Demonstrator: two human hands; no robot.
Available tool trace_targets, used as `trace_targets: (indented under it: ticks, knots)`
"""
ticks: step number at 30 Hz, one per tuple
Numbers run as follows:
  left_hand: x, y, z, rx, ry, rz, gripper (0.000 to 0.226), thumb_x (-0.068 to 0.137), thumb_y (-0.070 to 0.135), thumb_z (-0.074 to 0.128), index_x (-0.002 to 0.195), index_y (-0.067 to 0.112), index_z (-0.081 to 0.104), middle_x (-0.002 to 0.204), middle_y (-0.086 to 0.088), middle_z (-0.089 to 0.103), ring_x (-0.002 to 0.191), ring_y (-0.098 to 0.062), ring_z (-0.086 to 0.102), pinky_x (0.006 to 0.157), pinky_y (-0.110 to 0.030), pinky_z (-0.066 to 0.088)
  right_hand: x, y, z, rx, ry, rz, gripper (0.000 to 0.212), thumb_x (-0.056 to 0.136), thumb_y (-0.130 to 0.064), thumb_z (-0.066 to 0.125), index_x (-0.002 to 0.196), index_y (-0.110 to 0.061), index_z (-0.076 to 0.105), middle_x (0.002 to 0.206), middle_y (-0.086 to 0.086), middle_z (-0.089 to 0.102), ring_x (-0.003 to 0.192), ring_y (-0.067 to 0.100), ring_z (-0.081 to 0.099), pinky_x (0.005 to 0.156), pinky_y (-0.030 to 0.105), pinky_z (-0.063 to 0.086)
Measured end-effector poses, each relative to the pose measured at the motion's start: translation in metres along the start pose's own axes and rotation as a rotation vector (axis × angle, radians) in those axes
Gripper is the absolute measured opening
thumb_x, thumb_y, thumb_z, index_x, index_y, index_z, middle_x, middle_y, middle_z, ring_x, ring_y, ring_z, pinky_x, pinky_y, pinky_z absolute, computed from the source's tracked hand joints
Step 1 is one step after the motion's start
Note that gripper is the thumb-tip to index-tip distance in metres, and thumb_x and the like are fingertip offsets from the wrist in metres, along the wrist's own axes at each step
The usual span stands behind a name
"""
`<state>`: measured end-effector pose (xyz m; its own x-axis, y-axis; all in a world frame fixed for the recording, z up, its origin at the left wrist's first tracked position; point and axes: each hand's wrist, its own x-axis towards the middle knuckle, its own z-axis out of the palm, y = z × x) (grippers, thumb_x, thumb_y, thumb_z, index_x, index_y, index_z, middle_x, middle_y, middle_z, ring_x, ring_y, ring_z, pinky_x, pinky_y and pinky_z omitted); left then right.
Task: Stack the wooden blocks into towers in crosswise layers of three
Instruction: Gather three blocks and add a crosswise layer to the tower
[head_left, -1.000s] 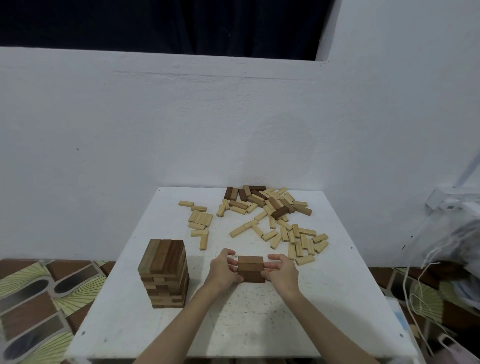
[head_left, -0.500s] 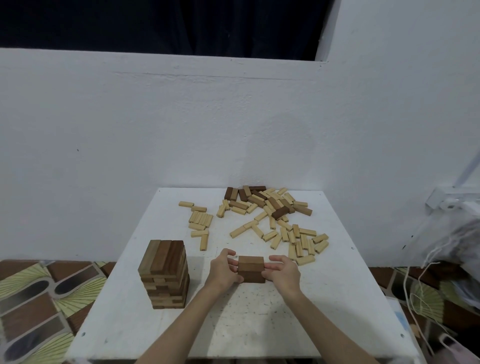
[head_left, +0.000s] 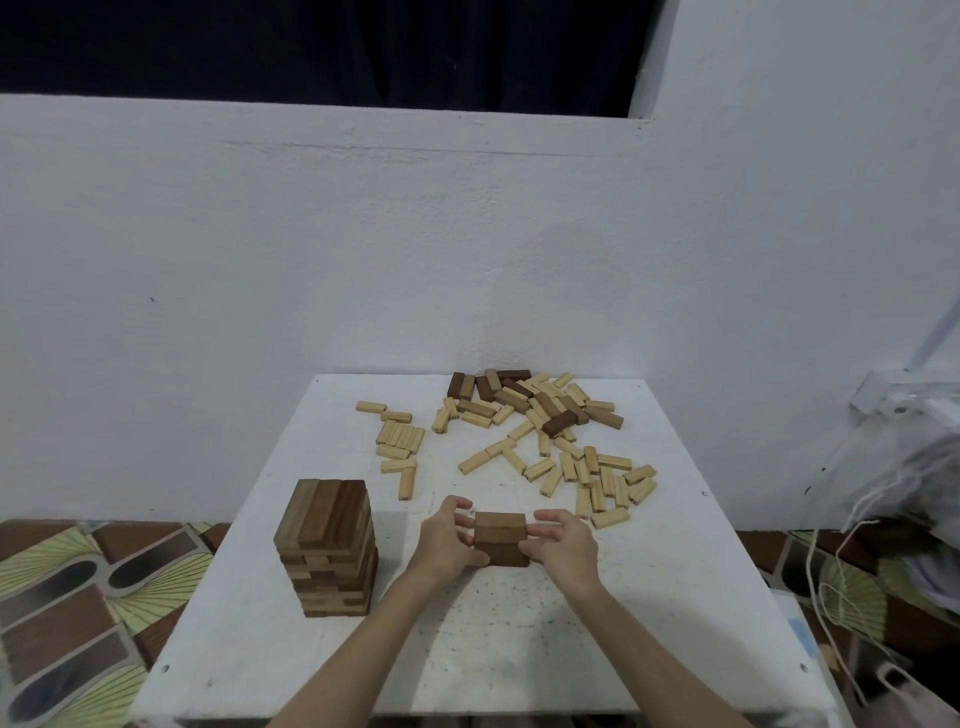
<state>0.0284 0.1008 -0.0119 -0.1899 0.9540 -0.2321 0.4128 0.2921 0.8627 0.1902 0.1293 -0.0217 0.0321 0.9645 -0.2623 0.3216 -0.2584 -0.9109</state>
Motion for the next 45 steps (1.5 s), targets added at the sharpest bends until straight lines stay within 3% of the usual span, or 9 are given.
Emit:
trace_targets:
  ticks: [10, 17, 22, 27, 30, 32, 37, 41, 45]
  knots:
    - [-0.002, 0.002, 0.002, 0.016, 0.048, -0.024, 0.055, 0.069, -0.002, 0.077, 0.111, 0.016, 0.046, 0.099, -0.001, 0.058, 0.074, -0.006, 0.054, 0.057, -0.011, 0.044, -0.004, -0.003, 0.000, 0.016, 0.015, 0.017, 0.037, 0.073, 0.004, 0.075, 0.102, -0.015, 0.061, 0.088, -0.002, 0.066, 0.081, 0.011, 0.063, 0.063, 0.014, 0.048]
    - [-0.004, 0.019, -0.005, -0.008, 0.062, -0.015, 0.059, 0.069, -0.007, 0.076, 0.118, 0.012, 0.048, 0.101, -0.005, 0.059, 0.076, -0.009, 0.057, 0.056, -0.012, 0.046, -0.007, -0.016, -0.008, 0.064, 0.030, -0.033, 0.039, 0.072, 0.003, 0.076, 0.102, -0.017, 0.061, 0.091, -0.002, 0.069, 0.085, 0.011, 0.065, 0.077, 0.024, 0.053]
    - [-0.004, 0.041, -0.016, 0.001, 0.050, 0.027, 0.063, 0.067, -0.008, 0.077, 0.119, 0.009, 0.047, 0.097, -0.004, 0.059, 0.069, -0.008, 0.056, 0.056, -0.016, 0.047, -0.009, -0.038, -0.018, 0.134, 0.033, -0.057, 0.040, 0.071, 0.006, 0.075, 0.104, -0.011, 0.062, 0.092, 0.003, 0.070, 0.086, 0.017, 0.066, 0.075, 0.026, 0.052]
    - [-0.009, 0.070, -0.033, 0.021, 0.053, 0.067, 0.062, 0.065, -0.006, 0.078, 0.117, 0.009, 0.048, 0.099, -0.007, 0.060, 0.076, -0.016, 0.059, 0.062, -0.022, 0.050, -0.015, -0.066, -0.027, 0.153, 0.048, -0.085, 0.041, 0.069, 0.008, 0.078, 0.103, -0.009, 0.063, 0.092, 0.007, 0.069, 0.082, 0.018, 0.066, 0.061, 0.016, 0.046]
    - [-0.015, 0.084, -0.046, 0.027, 0.072, 0.099, 0.066, 0.063, -0.008, 0.079, 0.119, 0.007, 0.048, 0.101, -0.010, 0.062, 0.080, -0.020, 0.061, 0.073, -0.035, 0.055, -0.022, -0.084, -0.030, 0.169, 0.043, -0.107, 0.042, 0.068, 0.006, 0.079, 0.104, -0.010, 0.063, 0.089, 0.005, 0.069, 0.080, 0.017, 0.066, 0.069, 0.021, 0.050]
    - [-0.021, 0.093, -0.059, 0.027, 0.080, 0.109, 0.066, 0.064, -0.007, 0.079, 0.119, 0.008, 0.048, 0.104, -0.011, 0.064, 0.080, -0.019, 0.062, 0.070, -0.033, 0.053, -0.028, -0.096, -0.029, 0.177, 0.037, -0.132, 0.043, 0.068, 0.004, 0.080, 0.104, -0.011, 0.062, 0.088, 0.003, 0.070, 0.078, 0.014, 0.066, 0.074, 0.026, 0.053]
    - [-0.036, 0.104, -0.102, 0.028, 0.121, 0.126, 0.063, 0.063, -0.006, 0.080, 0.115, 0.011, 0.049, 0.101, -0.009, 0.066, 0.083, -0.020, 0.064, 0.070, -0.026, 0.051, -0.043, -0.123, -0.010, 0.207, -0.004, -0.193, 0.041, 0.068, 0.003, 0.080, 0.103, -0.011, 0.064, 0.082, -0.001, 0.069, 0.074, 0.010, 0.066, 0.060, 0.013, 0.046]
    - [-0.047, 0.099, -0.139, 0.064, 0.161, 0.107, 0.063, 0.060, -0.008, 0.080, 0.111, 0.014, 0.051, 0.099, -0.008, 0.066, 0.089, -0.025, 0.065, 0.085, -0.039, 0.053, -0.060, -0.140, 0.015, 0.217, -0.056, -0.227, 0.042, 0.067, 0.006, 0.079, 0.104, -0.008, 0.064, 0.087, 0.005, 0.070, 0.070, 0.008, 0.064, 0.049, 0.005, 0.042]
    - [-0.062, 0.089, -0.170, 0.076, 0.173, 0.075, 0.062, 0.061, -0.011, 0.079, 0.110, 0.013, 0.050, 0.094, -0.008, 0.066, 0.081, -0.024, 0.065, 0.076, -0.033, 0.055, -0.076, -0.150, 0.039, 0.219, -0.116, -0.230, 0.043, 0.067, 0.007, 0.079, 0.105, -0.005, 0.064, 0.091, 0.011, 0.069, 0.074, 0.015, 0.065, 0.048, 0.005, 0.043]
